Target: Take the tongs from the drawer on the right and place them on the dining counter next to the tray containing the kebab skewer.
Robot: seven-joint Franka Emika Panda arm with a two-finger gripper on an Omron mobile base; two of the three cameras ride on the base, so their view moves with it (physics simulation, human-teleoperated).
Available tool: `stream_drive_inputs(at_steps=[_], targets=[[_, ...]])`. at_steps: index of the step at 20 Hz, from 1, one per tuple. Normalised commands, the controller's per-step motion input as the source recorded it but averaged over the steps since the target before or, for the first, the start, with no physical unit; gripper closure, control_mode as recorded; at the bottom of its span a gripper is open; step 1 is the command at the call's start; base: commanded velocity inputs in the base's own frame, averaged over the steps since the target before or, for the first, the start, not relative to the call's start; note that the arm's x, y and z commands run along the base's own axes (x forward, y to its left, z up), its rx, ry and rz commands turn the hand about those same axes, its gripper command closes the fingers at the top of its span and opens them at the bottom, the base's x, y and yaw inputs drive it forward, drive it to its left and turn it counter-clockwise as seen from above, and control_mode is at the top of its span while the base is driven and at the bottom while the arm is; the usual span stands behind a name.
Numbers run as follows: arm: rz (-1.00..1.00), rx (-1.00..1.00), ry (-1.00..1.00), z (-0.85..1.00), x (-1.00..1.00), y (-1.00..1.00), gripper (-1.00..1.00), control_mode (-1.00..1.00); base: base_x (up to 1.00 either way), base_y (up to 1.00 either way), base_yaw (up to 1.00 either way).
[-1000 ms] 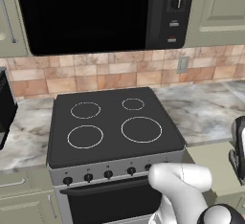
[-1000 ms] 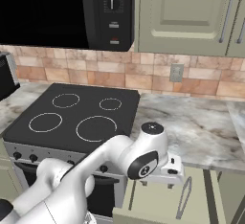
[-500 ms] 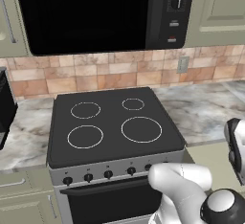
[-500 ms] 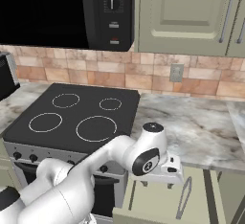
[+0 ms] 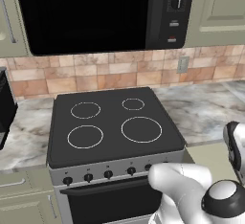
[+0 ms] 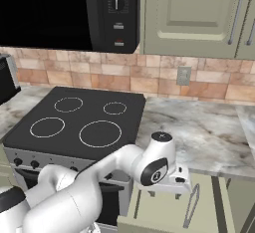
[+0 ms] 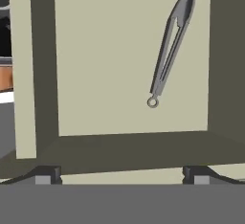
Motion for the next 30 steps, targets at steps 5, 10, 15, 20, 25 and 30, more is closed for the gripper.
stream_drive_inputs(at_steps=[5,10,15,20,25,30], targets=[[0.00,0.00,0.00,-0.30,0.03,-0.09,-1.00,-1.00,0.00,0.00,0.00],[0.00,0.00,-0.01,-0.21,0.14,-0.13,-1.00,-1.00,0.00,0.00,0.00],[0.00,0.00,-0.01,-0.09,0.20,-0.25,-1.00,-1.00,0.00,0.00,0.00],[0.00,0.00,0.00,0.00,0.15,-0.30,-1.00,-1.00,0.00,0.00,0.00],[0.00,0.00,0.00,0.00,0.14,-0.17,-1.00,-1.00,0.00,0.00,0.00],[0.00,0.00,0.00,-0.07,0.12,-0.15,-1.00,-1.00,0.00,0.00,0.00]])
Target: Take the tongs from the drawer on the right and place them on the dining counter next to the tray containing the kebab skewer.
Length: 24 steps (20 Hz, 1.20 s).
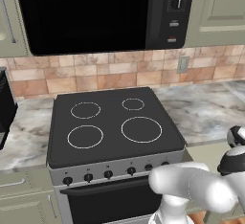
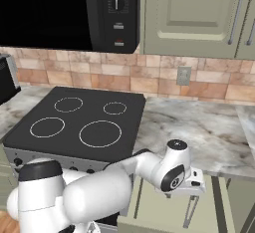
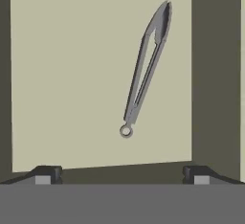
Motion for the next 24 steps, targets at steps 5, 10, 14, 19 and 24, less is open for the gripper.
stream_drive_inputs(at_steps=[5,10,14,19,24], targets=[[0.00,0.00,0.00,-0.21,0.14,-0.16,-1.00,-1.00,0.00,0.00,0.00],[0.00,0.00,-0.01,-0.30,0.14,-0.15,-1.00,-1.00,0.00,0.00,0.00],[0.00,0.00,-0.04,-0.36,0.13,-0.06,-1.00,-1.00,0.00,0.00,0.00],[0.00,0.01,-0.05,-0.38,0.04,-0.01,-1.00,-1.00,0.00,0.00,0.00],[0.00,0.00,-0.03,-0.26,0.01,0.00,-1.00,-1.00,0.00,0.00,0.00]])
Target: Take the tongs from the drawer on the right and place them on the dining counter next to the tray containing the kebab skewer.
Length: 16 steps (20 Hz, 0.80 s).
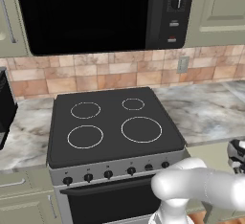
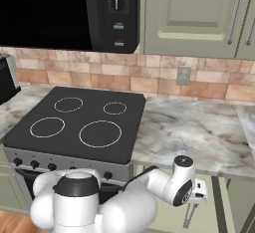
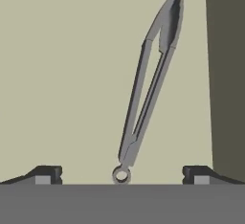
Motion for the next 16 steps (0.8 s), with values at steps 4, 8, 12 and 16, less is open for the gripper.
stream_drive_inputs(at_steps=[4,8,12,16], targets=[[0.00,0.00,-0.01,-0.16,0.00,0.00,-1.00,-1.00,0.00,0.00,0.00],[0.00,0.00,0.00,-0.06,0.00,-0.02,-1.00,-1.00,0.00,0.00,0.00],[0.00,0.00,0.00,-0.19,0.04,-0.06,-1.00,-1.00,0.00,0.00,0.00],[0.00,0.00,0.00,-0.13,0.05,-0.05,-1.00,-1.00,0.00,0.00,0.00]])
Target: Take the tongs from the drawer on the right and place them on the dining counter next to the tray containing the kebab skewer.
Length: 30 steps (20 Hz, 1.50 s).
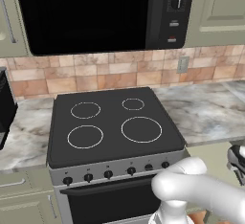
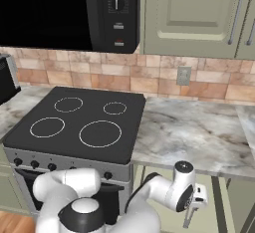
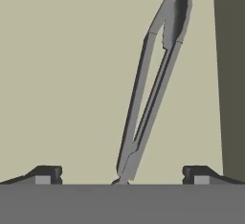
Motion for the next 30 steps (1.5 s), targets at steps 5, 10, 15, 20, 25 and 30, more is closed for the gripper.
stream_drive_inputs(at_steps=[5,10,15,20,25,30], targets=[[0.00,0.00,-0.01,-0.11,0.14,-0.10,-1.00,-1.00,0.00,0.00,0.00],[0.00,0.00,0.00,-0.02,0.21,-0.11,-1.00,-1.00,0.00,0.00,0.00],[0.00,0.00,0.00,0.00,0.15,-0.08,-1.00,-1.00,0.00,0.00,0.00],[0.00,0.00,0.00,-0.09,0.05,-0.14,-1.00,-1.00,0.00,0.00,0.00],[0.00,0.00,0.00,-0.18,0.00,-0.15,-1.00,-1.00,0.00,0.00,0.00],[0.00,0.00,0.00,-0.17,0.00,-0.04,-1.00,-1.00,0.00,0.00,0.00]])
